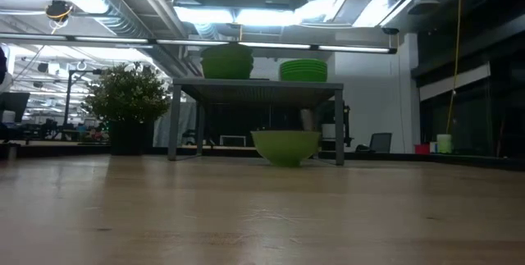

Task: Pick & Place Mini bowls
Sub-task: Stack the green patterned bowl on the green patterned bowl

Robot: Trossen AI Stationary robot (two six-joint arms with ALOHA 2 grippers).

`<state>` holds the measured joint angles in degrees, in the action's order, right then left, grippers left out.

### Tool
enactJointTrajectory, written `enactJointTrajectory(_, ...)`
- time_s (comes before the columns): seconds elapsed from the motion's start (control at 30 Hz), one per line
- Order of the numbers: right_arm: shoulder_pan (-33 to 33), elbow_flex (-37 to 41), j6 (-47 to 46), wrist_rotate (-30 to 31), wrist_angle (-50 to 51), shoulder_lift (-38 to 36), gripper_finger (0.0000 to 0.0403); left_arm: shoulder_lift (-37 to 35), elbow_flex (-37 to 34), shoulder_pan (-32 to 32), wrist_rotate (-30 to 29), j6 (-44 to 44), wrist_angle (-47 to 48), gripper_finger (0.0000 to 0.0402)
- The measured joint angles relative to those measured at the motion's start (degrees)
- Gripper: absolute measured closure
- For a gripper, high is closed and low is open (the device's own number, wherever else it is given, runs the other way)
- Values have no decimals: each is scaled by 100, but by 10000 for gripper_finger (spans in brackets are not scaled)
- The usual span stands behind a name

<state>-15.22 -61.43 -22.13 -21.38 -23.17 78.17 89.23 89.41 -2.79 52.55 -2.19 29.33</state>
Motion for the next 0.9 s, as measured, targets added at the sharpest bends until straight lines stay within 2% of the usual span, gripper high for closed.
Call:
enactJointTrajectory(0.27, 121, -7, 244, -43, -242, -11, 391, -28, 0, -4, 627, 99, -343, 366)
enactJointTrajectory(0.47, 173, -7, 156, 128, -241, -13, 357, -16, 0, 4, 660, -109, -401, 366)
enactJointTrajectory(0.6, 241, -7, -225, 159, -41, -16, 333, -35, 0, 18, 437, -299, -220, 366)
enactJointTrajectory(0.73, 313, -7, -711, 181, 354, -16, 312, -52, 0, 28, 259, -294, 163, 366)
enactJointTrajectory(0.9, 339, -7, -806, 320, 722, -4, 283, -55, 0, 35, 134, -273, 758, 366)
